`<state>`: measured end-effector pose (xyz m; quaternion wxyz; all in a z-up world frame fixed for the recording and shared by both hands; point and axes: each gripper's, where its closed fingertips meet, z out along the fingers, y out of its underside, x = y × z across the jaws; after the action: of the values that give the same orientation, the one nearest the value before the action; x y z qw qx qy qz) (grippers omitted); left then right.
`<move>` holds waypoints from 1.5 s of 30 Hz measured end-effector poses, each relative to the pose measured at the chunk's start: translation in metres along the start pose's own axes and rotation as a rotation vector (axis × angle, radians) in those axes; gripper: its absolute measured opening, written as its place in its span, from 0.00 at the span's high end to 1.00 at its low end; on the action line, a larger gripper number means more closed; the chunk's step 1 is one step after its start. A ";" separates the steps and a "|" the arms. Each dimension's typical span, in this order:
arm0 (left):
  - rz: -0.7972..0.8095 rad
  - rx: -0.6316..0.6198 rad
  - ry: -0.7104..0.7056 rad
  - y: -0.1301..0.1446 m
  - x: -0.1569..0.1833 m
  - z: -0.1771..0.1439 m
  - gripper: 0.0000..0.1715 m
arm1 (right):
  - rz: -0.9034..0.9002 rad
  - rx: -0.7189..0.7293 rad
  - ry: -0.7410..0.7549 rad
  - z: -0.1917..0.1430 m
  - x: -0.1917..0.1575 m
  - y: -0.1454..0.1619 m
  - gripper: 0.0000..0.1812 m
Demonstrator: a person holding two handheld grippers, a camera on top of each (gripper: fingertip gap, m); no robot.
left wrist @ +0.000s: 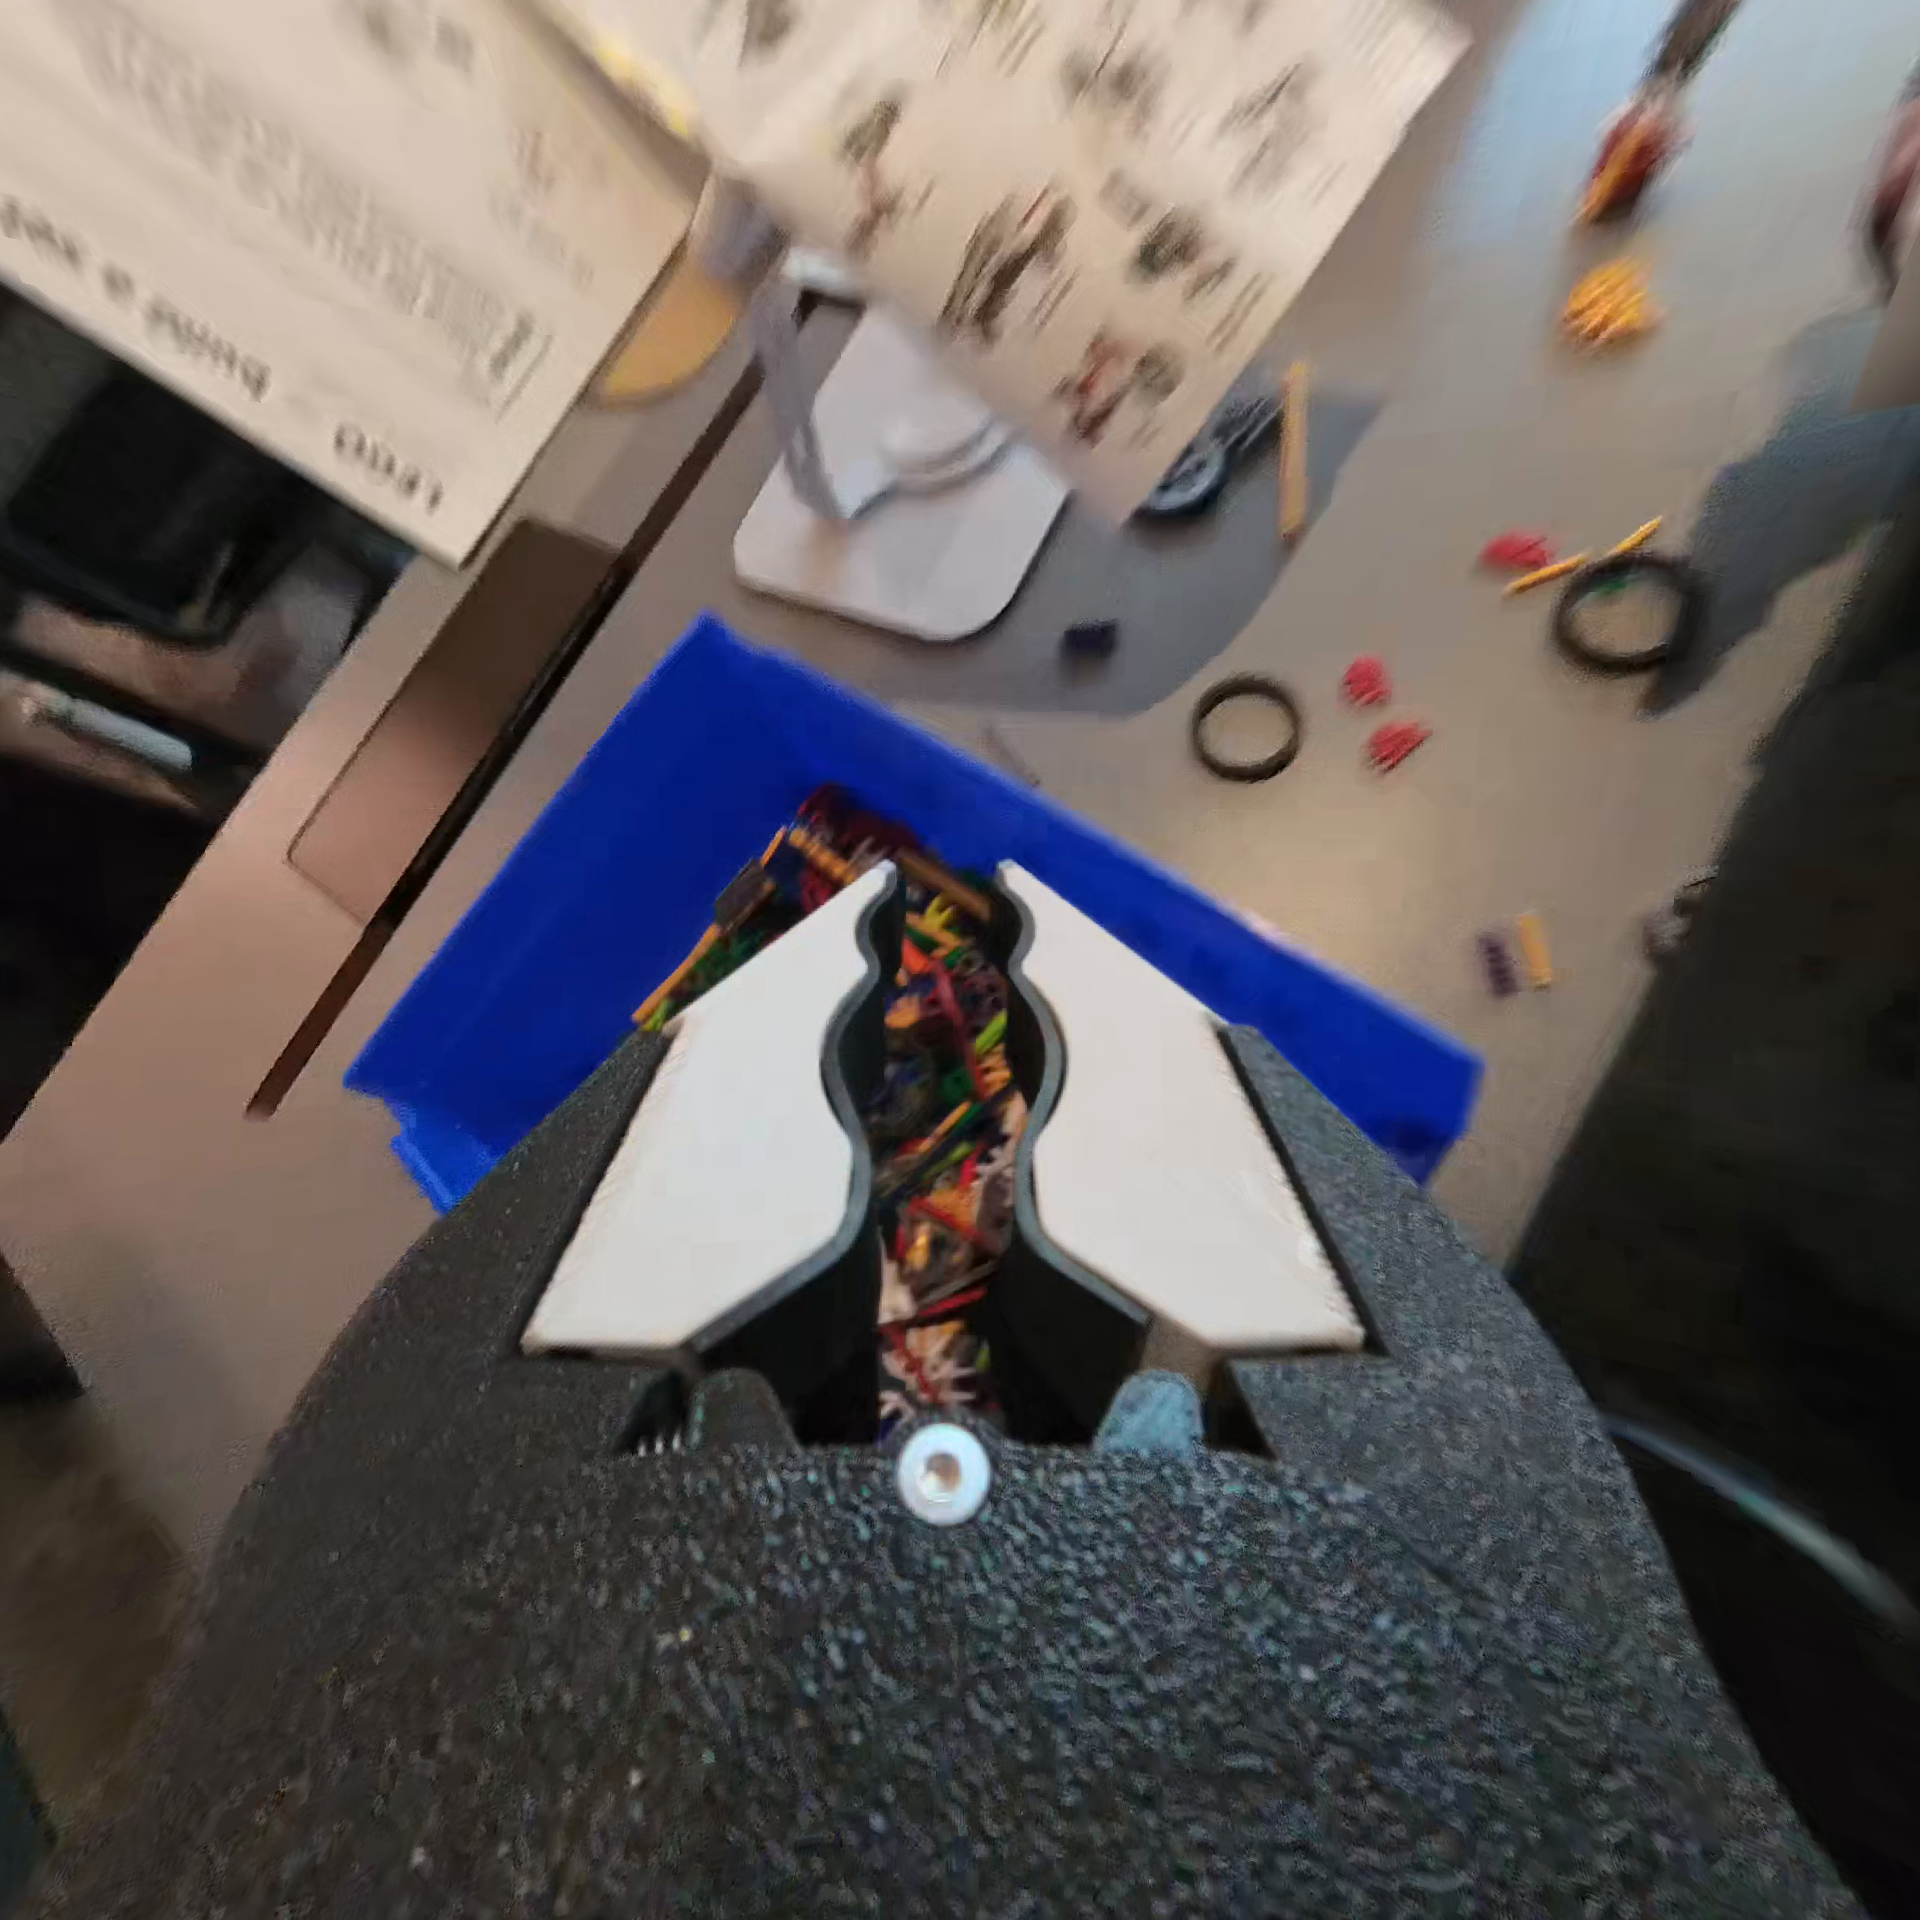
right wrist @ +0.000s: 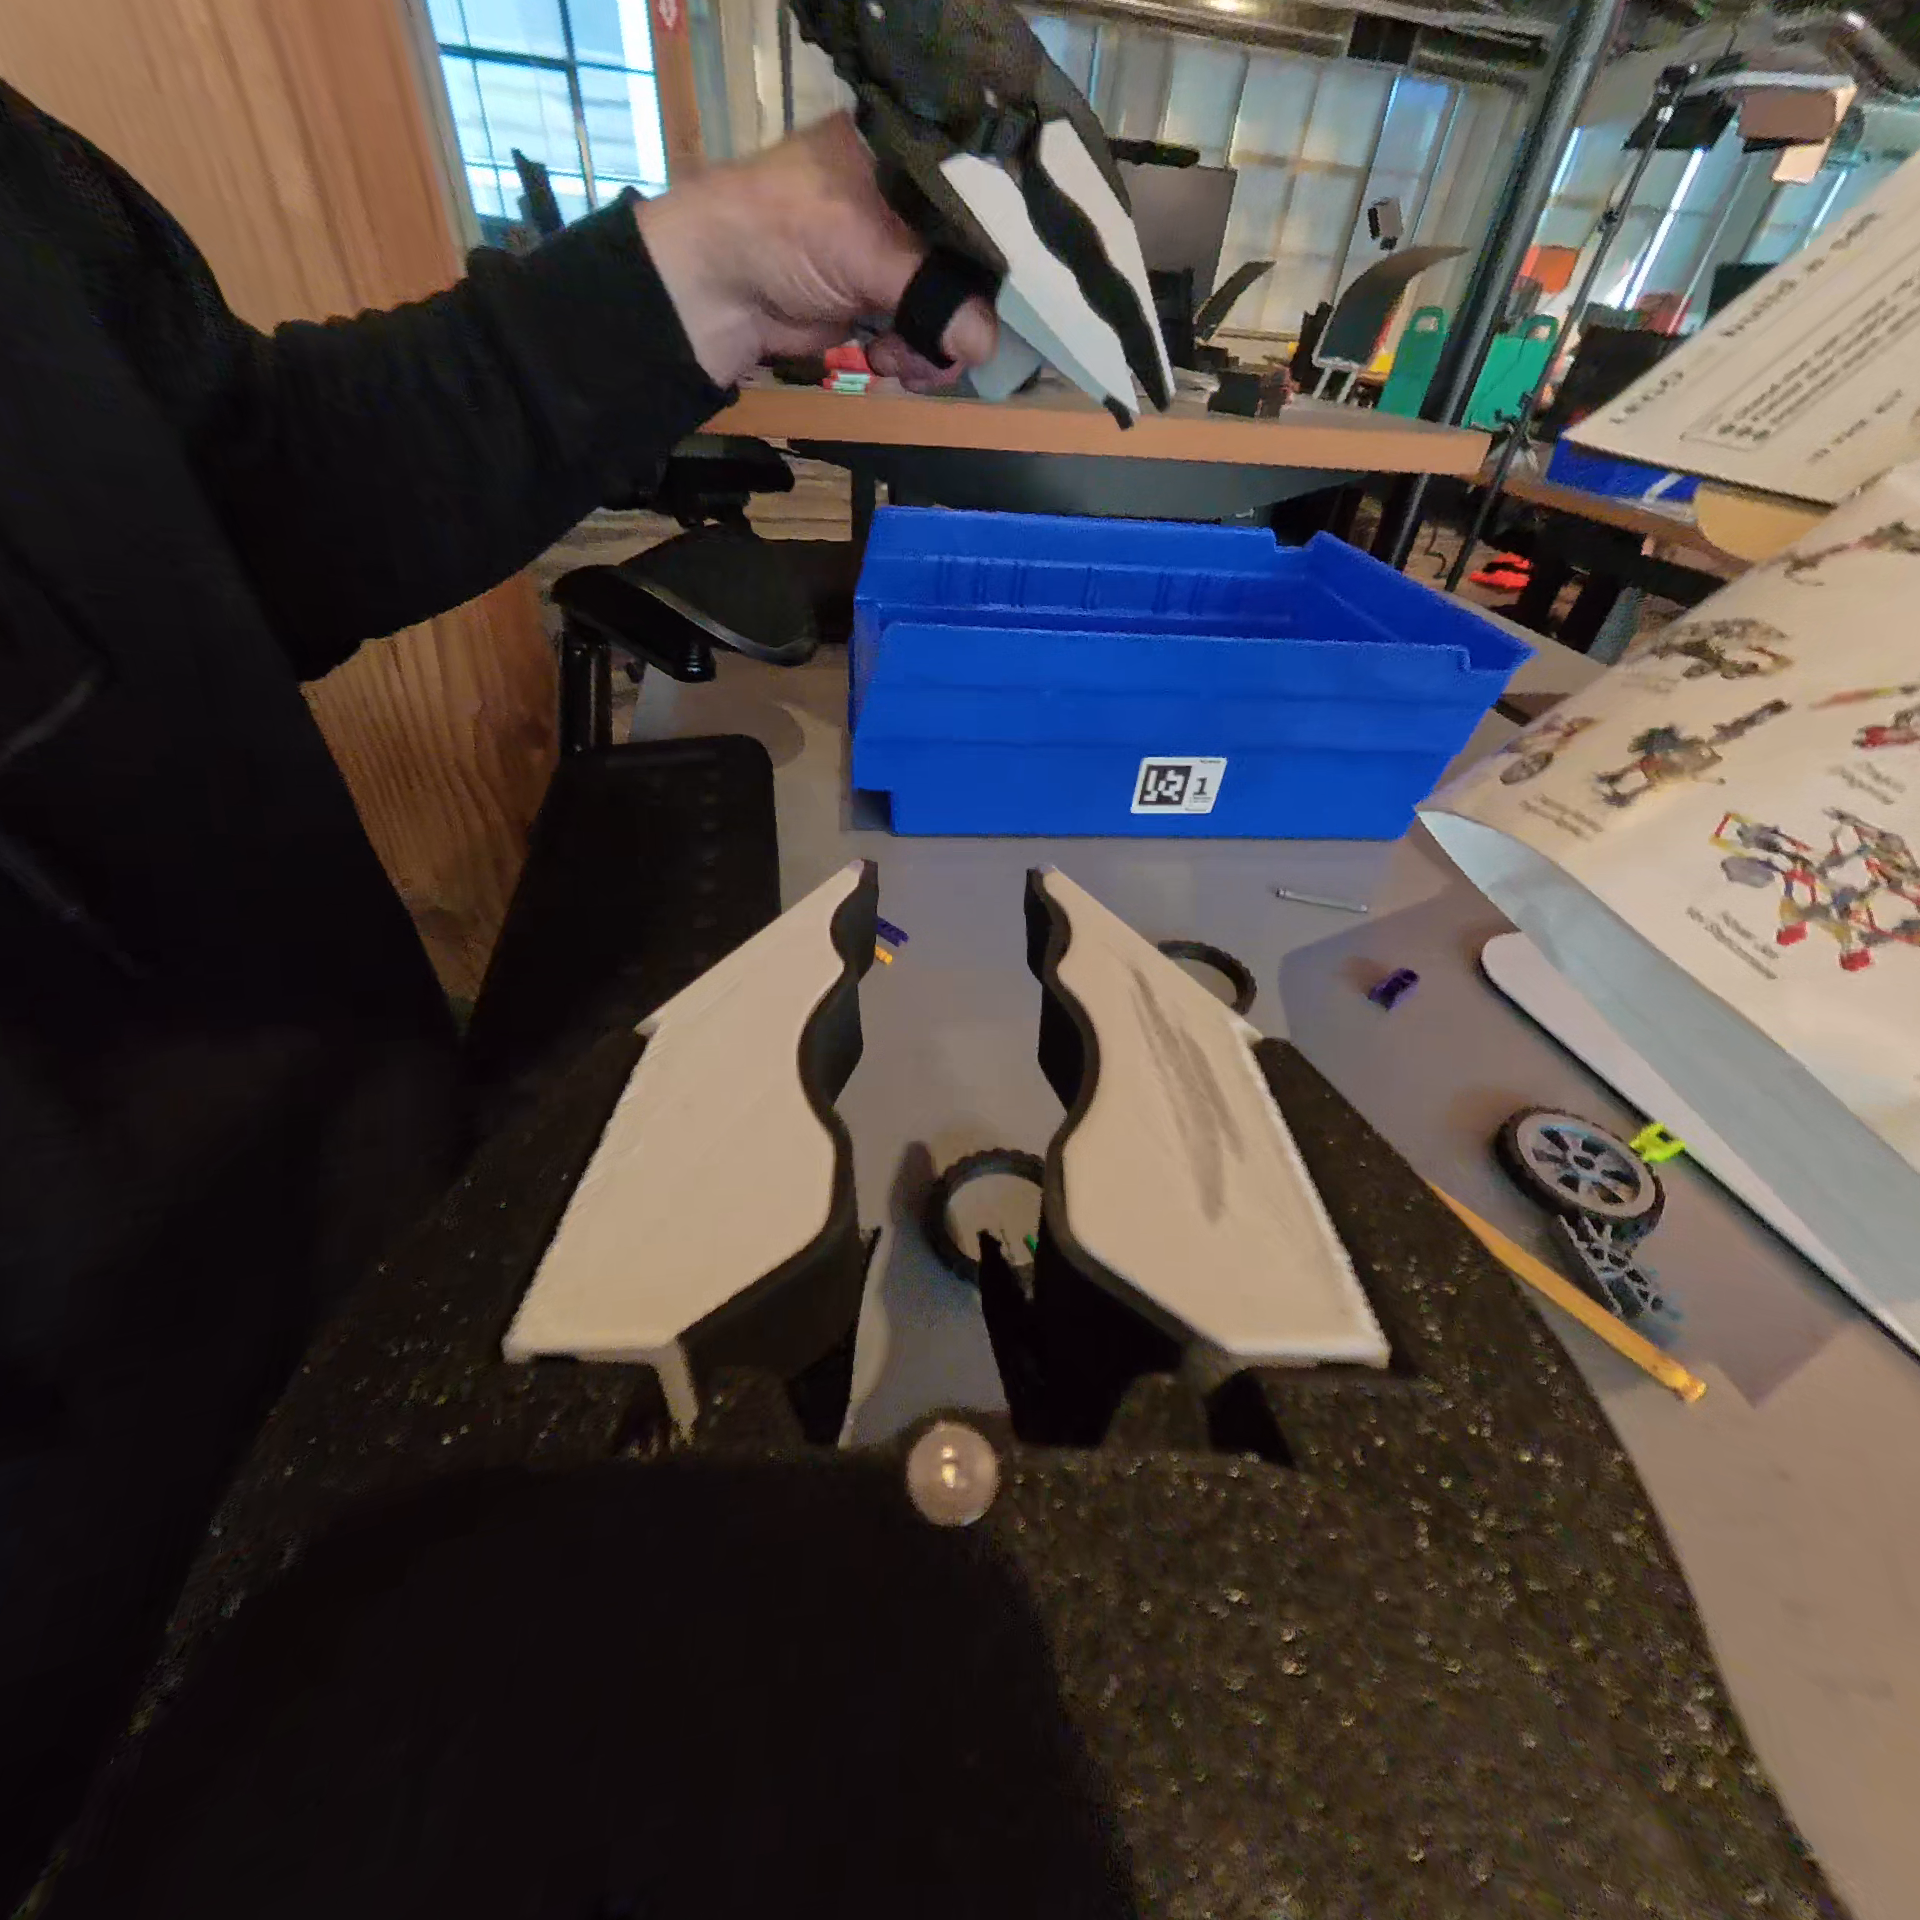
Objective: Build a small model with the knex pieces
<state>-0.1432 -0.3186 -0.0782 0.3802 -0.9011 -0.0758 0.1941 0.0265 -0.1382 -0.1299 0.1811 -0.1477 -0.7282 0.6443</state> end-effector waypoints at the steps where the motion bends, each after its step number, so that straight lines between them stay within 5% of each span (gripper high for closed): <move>1: -0.011 -0.036 0.024 0.009 -0.010 0.009 0.91 | 0.013 0.000 0.007 0.000 0.004 0.002 0.85; 7: -0.008 -0.183 0.138 0.045 -0.053 0.064 0.89 | 0.090 0.012 0.024 0.002 0.022 0.005 0.85; 15: 0.065 -0.451 0.321 0.107 -0.043 0.112 0.88 | 0.089 0.009 0.000 0.026 0.034 0.003 0.85; 29: 0.008 -0.739 0.585 0.149 0.005 0.087 0.83 | 0.087 -0.028 0.018 0.034 0.045 0.014 0.85; 38: 0.074 -0.703 0.375 0.140 -0.045 0.071 0.79 | 0.083 -0.020 0.022 0.032 0.046 0.013 0.85; 45: 0.137 -0.690 0.431 0.136 -0.040 0.076 0.78 | 0.074 -0.023 0.029 0.031 0.047 0.013 0.85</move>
<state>-0.2120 -0.3746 -0.2122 0.0490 -0.9987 0.0050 -0.0109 -0.0295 -0.1431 -0.1426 0.1659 -0.1863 -0.7269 0.6398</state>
